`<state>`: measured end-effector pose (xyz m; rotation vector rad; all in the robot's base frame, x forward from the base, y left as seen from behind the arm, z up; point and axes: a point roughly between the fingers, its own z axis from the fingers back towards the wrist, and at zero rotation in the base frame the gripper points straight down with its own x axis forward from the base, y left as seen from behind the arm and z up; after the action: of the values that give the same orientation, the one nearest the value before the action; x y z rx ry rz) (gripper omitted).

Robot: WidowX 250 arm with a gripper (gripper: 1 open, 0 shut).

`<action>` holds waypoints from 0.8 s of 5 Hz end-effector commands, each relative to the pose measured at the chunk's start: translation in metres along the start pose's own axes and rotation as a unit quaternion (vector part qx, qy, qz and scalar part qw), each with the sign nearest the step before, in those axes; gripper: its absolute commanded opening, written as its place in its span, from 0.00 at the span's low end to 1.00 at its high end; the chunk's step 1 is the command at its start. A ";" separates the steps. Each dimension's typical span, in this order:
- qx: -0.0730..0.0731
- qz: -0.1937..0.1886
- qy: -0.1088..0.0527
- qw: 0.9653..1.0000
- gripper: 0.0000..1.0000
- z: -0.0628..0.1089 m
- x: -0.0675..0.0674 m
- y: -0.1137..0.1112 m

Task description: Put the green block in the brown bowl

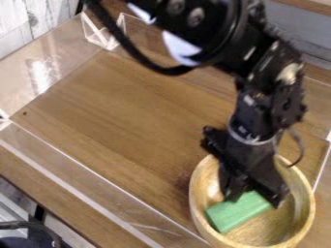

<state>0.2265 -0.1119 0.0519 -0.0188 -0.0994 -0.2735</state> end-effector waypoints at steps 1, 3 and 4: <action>-0.006 -0.004 -0.026 1.000 0.00 0.009 0.013 -0.013; -0.011 -0.050 -0.033 0.998 0.00 -0.001 0.022 -0.023; -0.012 -0.067 -0.031 0.997 1.00 0.000 0.028 -0.029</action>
<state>0.2380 -0.1420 0.0453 -0.0339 -0.1208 -0.4004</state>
